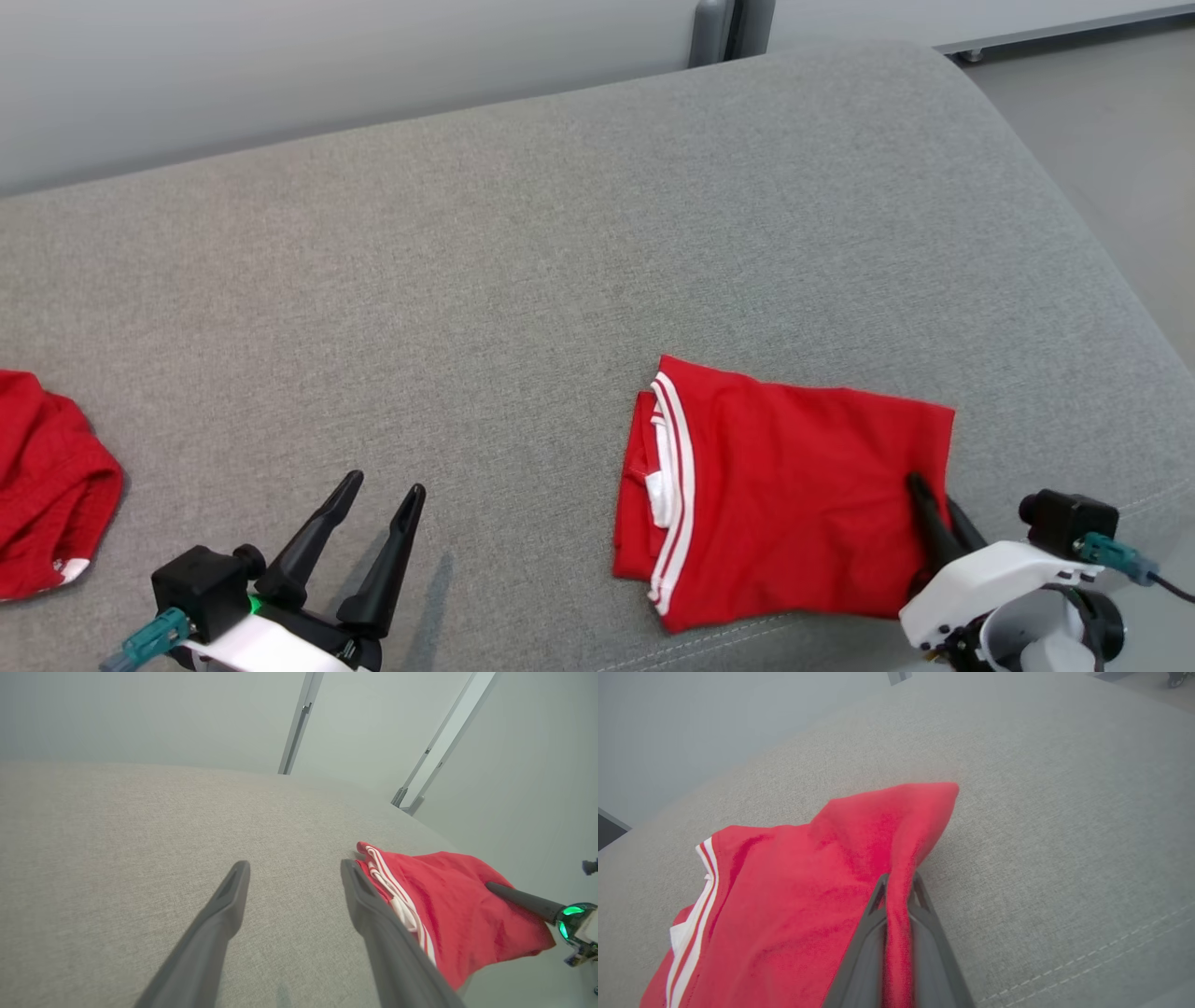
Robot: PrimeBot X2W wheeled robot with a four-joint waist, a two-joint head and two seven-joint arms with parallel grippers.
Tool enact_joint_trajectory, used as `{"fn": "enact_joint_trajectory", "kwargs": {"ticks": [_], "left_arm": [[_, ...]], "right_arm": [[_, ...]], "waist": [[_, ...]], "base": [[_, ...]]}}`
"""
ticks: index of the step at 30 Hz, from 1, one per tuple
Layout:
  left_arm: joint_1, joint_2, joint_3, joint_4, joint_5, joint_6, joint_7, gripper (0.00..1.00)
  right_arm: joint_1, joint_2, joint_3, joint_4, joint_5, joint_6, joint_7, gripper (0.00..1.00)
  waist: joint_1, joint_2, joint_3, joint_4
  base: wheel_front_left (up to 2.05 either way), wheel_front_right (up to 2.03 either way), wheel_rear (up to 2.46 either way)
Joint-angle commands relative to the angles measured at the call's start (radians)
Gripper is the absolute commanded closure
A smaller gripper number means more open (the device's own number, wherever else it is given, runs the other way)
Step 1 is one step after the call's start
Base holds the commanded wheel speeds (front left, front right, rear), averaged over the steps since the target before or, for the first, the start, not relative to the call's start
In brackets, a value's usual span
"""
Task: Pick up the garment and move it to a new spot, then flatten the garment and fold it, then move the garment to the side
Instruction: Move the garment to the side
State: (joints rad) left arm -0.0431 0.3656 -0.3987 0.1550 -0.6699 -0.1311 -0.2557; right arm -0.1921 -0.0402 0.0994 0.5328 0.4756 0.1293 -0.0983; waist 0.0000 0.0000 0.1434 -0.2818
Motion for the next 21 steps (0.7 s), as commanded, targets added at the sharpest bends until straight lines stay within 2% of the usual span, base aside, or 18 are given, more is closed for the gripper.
{"fn": "enact_joint_trajectory", "kwargs": {"ticks": [1,4,9,14,15,21], "left_arm": [[-0.017,0.03,0.046,-0.038,0.004,0.0,-0.006,0.0],[-0.009,0.05,0.059,-0.069,0.003,0.0,-0.006,0.0],[0.005,0.084,0.111,-0.147,0.0,0.0,-0.006,0.0],[0.019,0.139,0.147,-0.23,-0.011,0.0,-0.006,0.0],[0.02,0.166,0.156,-0.265,-0.024,0.0,-0.006,0.0],[0.017,0.195,0.159,-0.304,-0.043,0.0,-0.006,0.0]], "right_arm": [[-0.031,-0.01,0.002,-0.026,-0.03,0.001,-0.022,1.0],[-0.084,-0.01,-0.062,-0.027,-0.118,0.001,-0.037,1.0],[-0.188,-0.01,-0.227,-0.058,-0.301,0.001,-0.026,1.0],[-0.256,-0.01,-0.395,-0.15,-0.45,0.001,0.026,1.0],[-0.274,-0.01,-0.484,-0.213,-0.501,0.001,0.065,1.0],[-0.279,-0.01,-0.624,-0.318,-0.579,0.001,0.145,1.0]], "waist": [[0.0,0.0,0.014,0.006],[0.0,0.0,0.038,0.018],[0.0,0.0,0.094,0.06],[0.0,0.0,0.151,0.12],[0.0,0.0,0.174,0.155],[0.0,0.0,0.197,0.196]], "base": [[0.0,0.0,0.0],[0.0,0.0,0.0],[0.0,0.0,0.0],[0.0,0.0,0.0],[0.0,0.0,0.0],[0.0,0.0,0.0]]}}
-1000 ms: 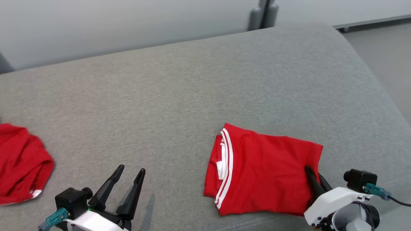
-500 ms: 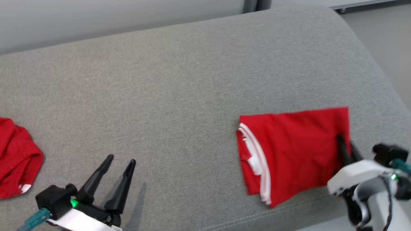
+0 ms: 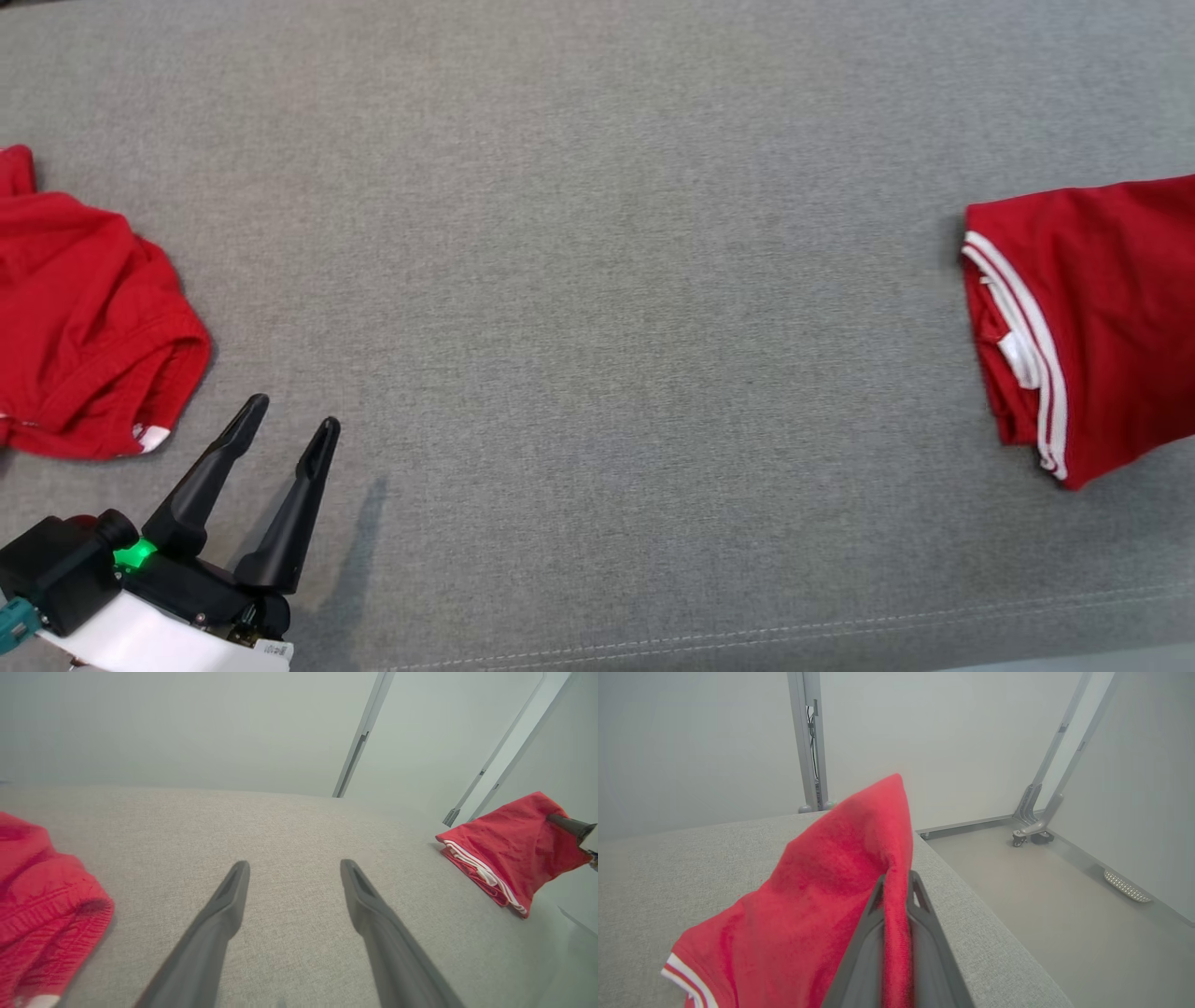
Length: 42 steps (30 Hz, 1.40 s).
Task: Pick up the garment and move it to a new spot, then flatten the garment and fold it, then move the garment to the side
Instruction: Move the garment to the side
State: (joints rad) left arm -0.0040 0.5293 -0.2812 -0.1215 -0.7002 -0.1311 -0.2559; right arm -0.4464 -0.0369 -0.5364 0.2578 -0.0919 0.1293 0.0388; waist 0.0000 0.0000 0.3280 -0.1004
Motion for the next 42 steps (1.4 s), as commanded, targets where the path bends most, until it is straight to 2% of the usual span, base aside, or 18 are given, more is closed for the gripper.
{"fn": "enact_joint_trajectory", "kwargs": {"ticks": [1,2,3,4,9,14,18,19,25,33,42], "left_arm": [[-0.021,0.034,0.043,-0.032,-0.013,0.0,-0.006,0.0],[-0.021,0.035,0.044,-0.036,-0.014,0.0,-0.006,0.0],[-0.021,0.037,0.044,-0.039,-0.015,0.0,-0.006,0.0],[-0.021,0.038,0.044,-0.042,-0.016,0.0,-0.006,0.0],[-0.024,0.047,0.039,-0.052,-0.018,0.0,-0.006,0.0],[-0.032,0.043,0.037,-0.049,-0.023,0.0,-0.006,0.0],[-0.04,0.014,0.031,-0.016,-0.023,0.0,-0.006,0.0],[-0.04,0.014,0.031,-0.016,-0.023,0.0,-0.006,0.0],[-0.054,-0.039,0.031,0.06,-0.012,0.0,-0.006,0.0],[-0.073,-0.128,0.056,0.202,0.024,0.0,-0.006,0.0],[-0.089,-0.235,0.114,0.376,0.1,0.0,-0.006,0.0]], "right_arm": [[-0.026,-0.013,-0.001,-0.055,-0.019,0.001,0.02,1.0],[-0.027,-0.013,-0.012,-0.07,-0.033,0.001,0.027,0.67],[-0.029,-0.013,-0.02,-0.087,-0.047,0.001,0.032,0.31],[-0.033,-0.013,-0.028,-0.102,-0.054,0.001,0.037,0.0],[-0.044,-0.013,-0.06,-0.191,-0.116,0.001,0.038,0.0],[-0.035,-0.013,0.01,-0.227,-0.088,0.001,-0.001,0.0],[0.011,-0.013,0.167,-0.246,0.008,0.001,-0.069,0.0],[0.011,-0.013,0.167,-0.246,0.008,0.001,-0.069,0.0],[0.1,-0.013,0.344,-0.258,0.067,0.001,-0.092,0.0],[0.161,-0.013,0.441,-0.159,0.167,0.001,-0.126,0.0],[0.178,-0.013,0.491,0.022,0.195,0.001,-0.183,0.0]], "waist": [[0.0,0.0,0.015,0.017],[0.0,0.0,0.017,0.019],[0.0,0.0,0.02,0.021],[0.0,0.0,0.023,0.022],[0.0,0.0,0.036,0.025],[0.0,0.0,0.034,0.027],[0.0,0.0,-0.007,0.032],[0.0,0.0,-0.007,0.032],[0.0,0.0,-0.077,0.04],[0.0,0.0,-0.19,0.059],[0.0,0.0,-0.308,0.081]], "base": [[0.0,0.0,0.0],[0.0,0.0,0.0],[0.0,0.0,0.0],[0.0,0.0,0.0],[0.0,0.0,0.0],[0.0,0.0,0.0],[0.0,0.0,0.0],[0.0,0.0,0.0],[0.0,0.0,0.0],[0.0,0.0,0.0],[0.0,0.0,0.0]]}}
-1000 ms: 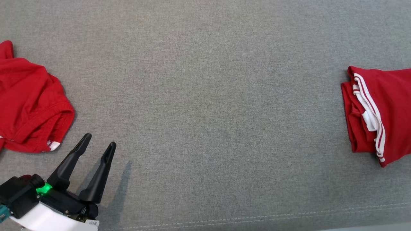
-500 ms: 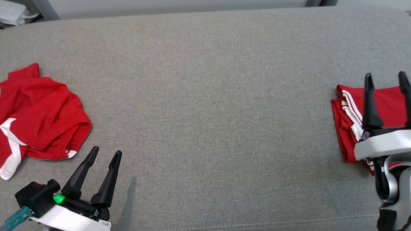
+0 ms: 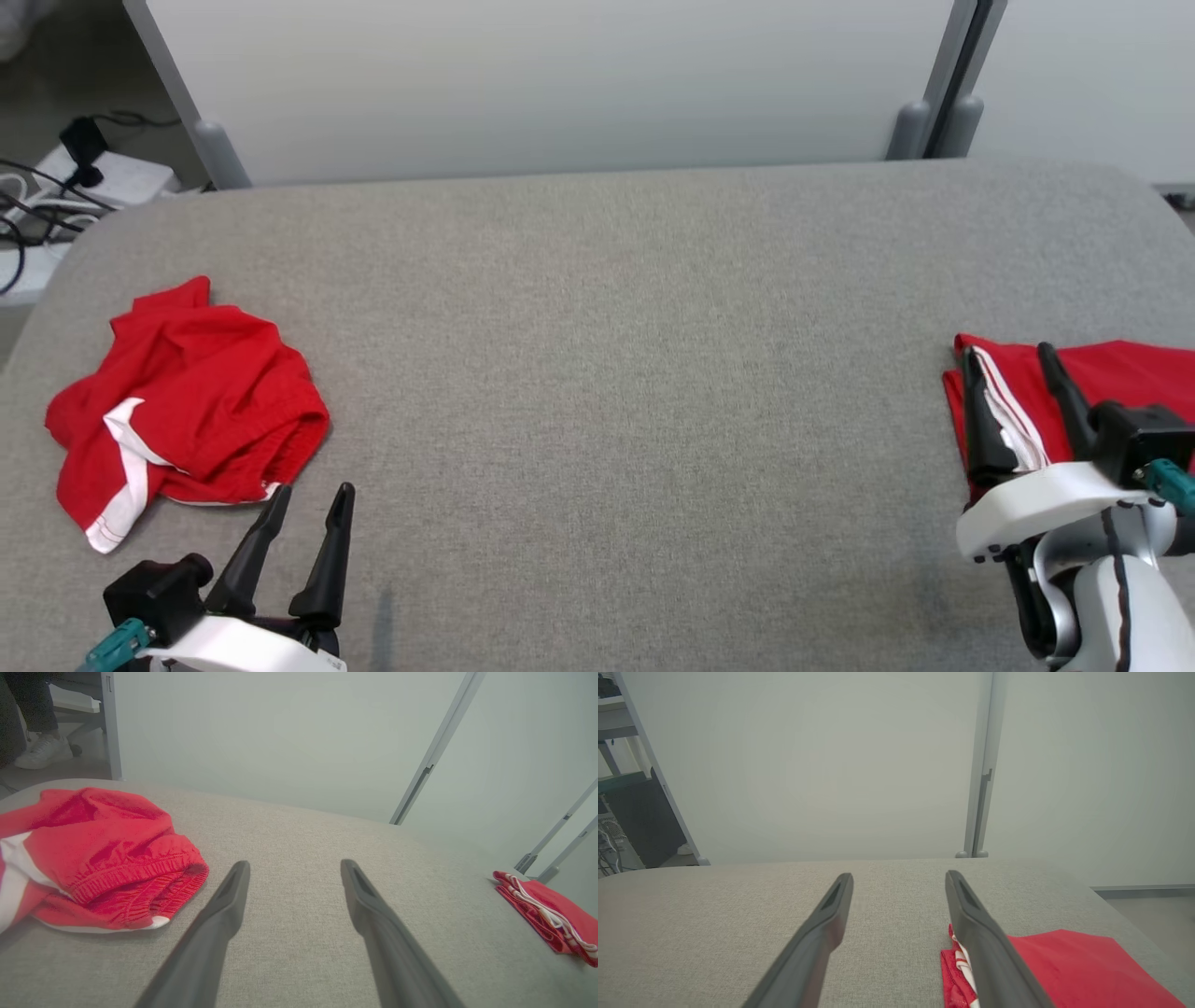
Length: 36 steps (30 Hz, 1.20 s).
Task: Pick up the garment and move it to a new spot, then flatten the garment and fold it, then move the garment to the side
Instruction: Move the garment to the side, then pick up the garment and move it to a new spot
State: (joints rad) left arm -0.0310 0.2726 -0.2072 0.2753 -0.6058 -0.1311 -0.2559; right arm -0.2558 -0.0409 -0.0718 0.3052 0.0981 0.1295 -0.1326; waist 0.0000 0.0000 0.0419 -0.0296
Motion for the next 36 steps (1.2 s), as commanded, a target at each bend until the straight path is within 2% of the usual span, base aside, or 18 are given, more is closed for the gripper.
{"fn": "enact_joint_trajectory", "kwargs": {"ticks": [1,7,17,21,30,33,36], "left_arm": [[-0.063,0.012,0.048,-0.006,0.014,0.0,-0.006,0.0],[-0.061,-0.039,0.117,0.07,0.084,0.0,-0.006,0.0],[-0.065,-0.066,0.17,0.091,0.149,0.0,-0.006,0.0],[-0.07,-0.077,0.206,0.095,0.172,0.0,-0.006,0.0],[-0.085,-0.058,0.277,0.133,0.192,0.0,-0.006,0.0],[-0.112,-0.034,0.3,0.171,0.178,0.0,-0.006,0.0],[-0.122,-0.026,0.306,0.197,0.163,0.0,-0.006,0.0]], "right_arm": [[-0.011,-0.009,0.033,-0.012,0.001,0.001,-0.017,0.0],[0.023,-0.009,0.074,0.065,-0.018,0.001,-0.056,0.0],[0.024,-0.009,0.086,0.091,-0.03,0.001,-0.071,0.0],[0.022,-0.009,0.1,0.096,-0.016,0.001,-0.072,0.0],[-0.008,-0.009,0.182,0.116,0.022,0.001,-0.075,0.0],[-0.045,-0.009,0.224,0.156,0.042,0.001,-0.086,0.0],[-0.061,-0.009,0.239,0.182,0.045,0.001,-0.093,0.0]], "waist": [[0.0,0.0,-0.03,0.013],[0.0,0.0,-0.062,0.034],[0.0,0.0,-0.066,0.053],[0.0,0.0,-0.062,0.092],[0.0,0.0,-0.034,0.253],[0.0,0.0,-0.007,0.392],[0.0,0.0,0.004,0.454]], "base": [[0.0,0.0,0.0],[0.0,0.0,0.0],[0.0,0.0,0.0],[0.0,0.0,0.0],[0.0,0.0,0.0],[0.0,0.0,0.0],[0.0,0.0,0.0]]}}
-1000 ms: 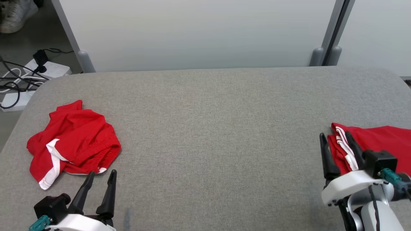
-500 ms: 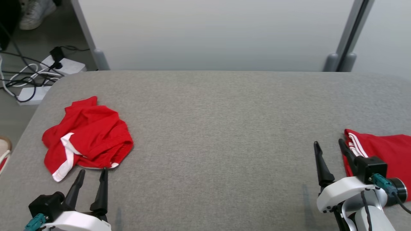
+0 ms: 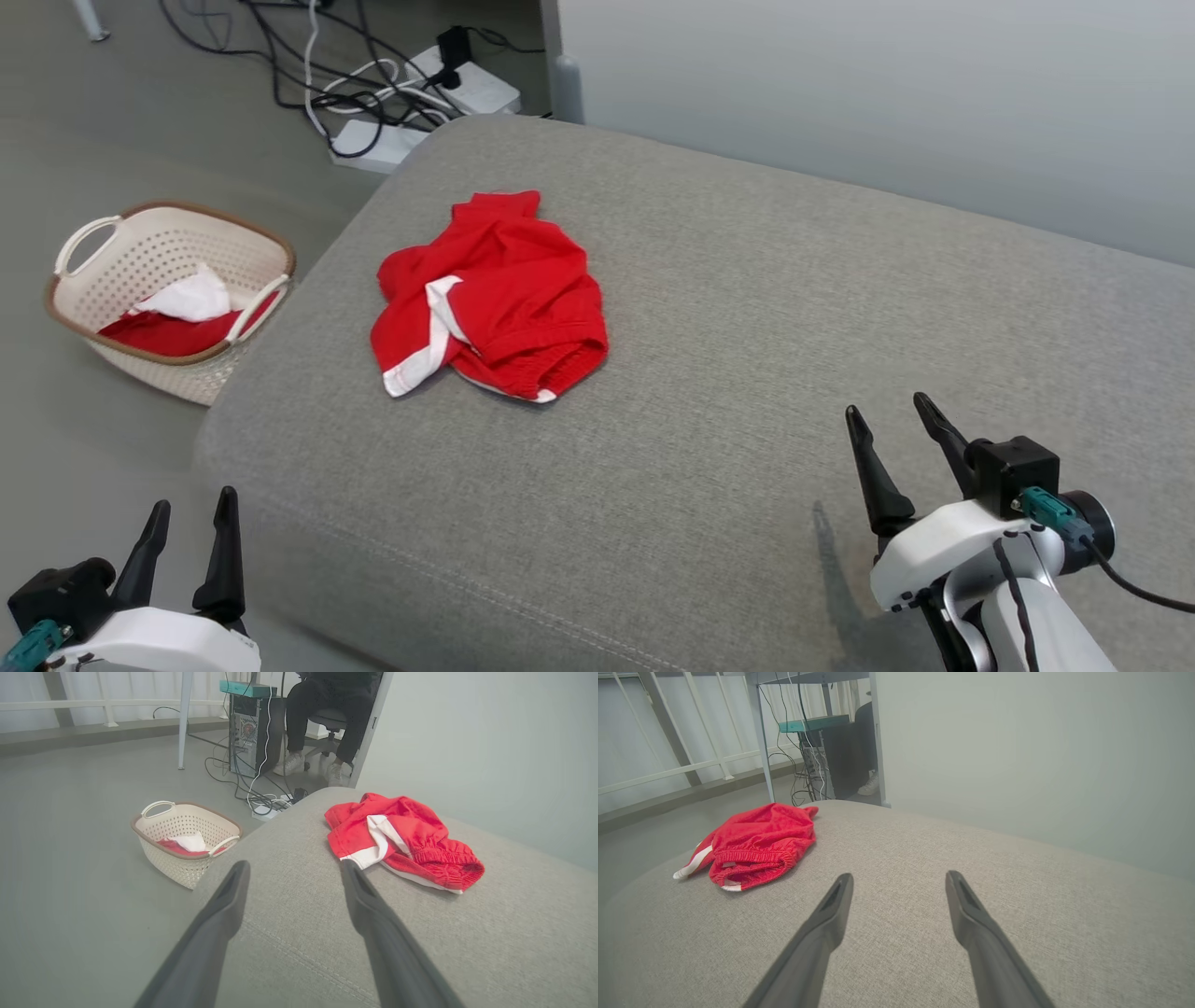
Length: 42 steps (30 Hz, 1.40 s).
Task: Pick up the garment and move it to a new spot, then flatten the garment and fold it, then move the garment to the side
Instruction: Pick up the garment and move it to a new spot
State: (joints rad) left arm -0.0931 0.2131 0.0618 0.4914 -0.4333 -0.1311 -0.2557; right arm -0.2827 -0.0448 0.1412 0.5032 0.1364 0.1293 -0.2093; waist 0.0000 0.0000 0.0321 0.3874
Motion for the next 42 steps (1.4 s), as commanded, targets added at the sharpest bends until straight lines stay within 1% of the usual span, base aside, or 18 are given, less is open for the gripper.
{"fn": "enact_joint_trajectory", "kwargs": {"ticks": [1,5,8,9,11,15,16,20,21,22,24,28,30,35,36,42], "left_arm": [[-0.061,0.032,0.036,-0.015,-0.016,0.0,-0.006,0.0],[-0.058,0.037,0.02,-0.012,-0.053,0.0,-0.006,0.0],[-0.086,0.073,-0.05,0.001,-0.123,0.0,-0.006,0.0],[-0.128,0.122,-0.118,0.022,-0.181,0.0,-0.006,0.0],[-0.206,0.205,-0.213,0.047,-0.264,0.0,-0.006,0.0],[-0.292,0.286,-0.305,0.053,-0.347,0.0,-0.006,0.0],[-0.329,0.322,-0.347,0.059,-0.391,0.0,-0.006,0.0],[-0.395,0.388,-0.403,0.057,-0.472,0.0,-0.006,0.0],[-0.418,0.416,-0.423,0.056,-0.507,0.0,-0.006,0.0],[-0.428,0.429,-0.432,0.057,-0.523,0.0,-0.006,0.0],[-0.454,0.482,-0.465,0.068,-0.589,0.0,-0.006,0.0],[-0.469,0.535,-0.487,0.093,-0.65,0.0,-0.006,0.0],[-0.475,0.578,-0.507,0.131,-0.694,0.0,-0.006,0.0],[-0.46,0.608,-0.553,0.176,-0.761,0.0,-0.006,0.0],[-0.453,0.617,-0.575,0.191,-0.795,0.0,-0.006,0.0],[-0.453,0.625,-0.641,0.222,-0.892,0.0,0.024,0.0]], "right_arm": [[-0.037,-0.005,0.028,-0.011,0.006,0.001,-0.018,0.0],[-0.05,-0.005,0.039,0.009,0.009,0.001,-0.023,0.0],[-0.064,-0.005,0.055,0.018,0.009,0.001,-0.024,0.0],[-0.064,-0.005,0.054,0.012,-0.004,0.001,-0.02,0.0],[-0.06,-0.005,0.057,-0.019,-0.023,0.001,-0.016,0.0],[-0.051,-0.005,0.062,-0.075,-0.05,0.001,-0.007,0.0],[-0.047,-0.005,0.071,-0.112,-0.062,0.001,-0.001,0.0],[-0.041,-0.005,0.087,-0.193,-0.083,0.001,0.018,0.0],[-0.037,-0.005,0.095,-0.238,-0.097,0.001,0.03,0.0],[-0.035,-0.005,0.1,-0.261,-0.102,0.001,0.035,0.0],[-0.023,-0.005,0.124,-0.35,-0.116,0.001,0.053,0.0],[-0.004,-0.005,0.148,-0.437,-0.127,0.001,0.068,0.0],[0.021,-0.005,0.171,-0.509,-0.137,0.001,0.078,0.0],[0.052,-0.005,0.182,-0.576,-0.15,0.001,0.082,0.0],[0.065,-0.005,0.182,-0.597,-0.155,0.001,0.083,0.0],[0.098,-0.005,0.166,-0.634,-0.16,0.001,0.086,0.0]], "waist": [[0.0,0.0,0.014,0.044],[0.0,0.0,0.018,0.051],[0.0,0.0,0.042,0.011],[0.0,0.0,0.069,-0.019],[0.0,0.0,0.123,-0.066],[0.0,0.0,0.186,-0.116],[0.0,0.0,0.215,-0.142],[0.0,0.0,0.269,-0.195],[0.0,0.0,0.293,-0.222],[0.0,0.0,0.305,-0.237],[0.0,0.0,0.346,-0.295],[0.0,0.0,0.384,-0.349],[0.0,0.0,0.415,-0.393],[0.0,0.0,0.44,-0.436],[0.0,0.0,0.445,-0.45],[0.0,0.0,0.443,-0.476]], "base": [[0.0,0.0,0.0],[0.0,0.0,0.0],[0.0,0.0,0.0],[0.0,0.0,0.0],[0.0,0.0,0.0],[0.0,0.0,0.0],[0.0,0.0,0.0],[0.0,0.0,0.0],[0.0,0.0,0.0],[0.0,0.0,0.0],[0.0,0.0,0.0],[0.0,0.0,0.0],[0.0,0.0,0.0],[0.0,0.0,0.0],[0.0,0.0,0.0],[0.0,0.0,0.0]]}}
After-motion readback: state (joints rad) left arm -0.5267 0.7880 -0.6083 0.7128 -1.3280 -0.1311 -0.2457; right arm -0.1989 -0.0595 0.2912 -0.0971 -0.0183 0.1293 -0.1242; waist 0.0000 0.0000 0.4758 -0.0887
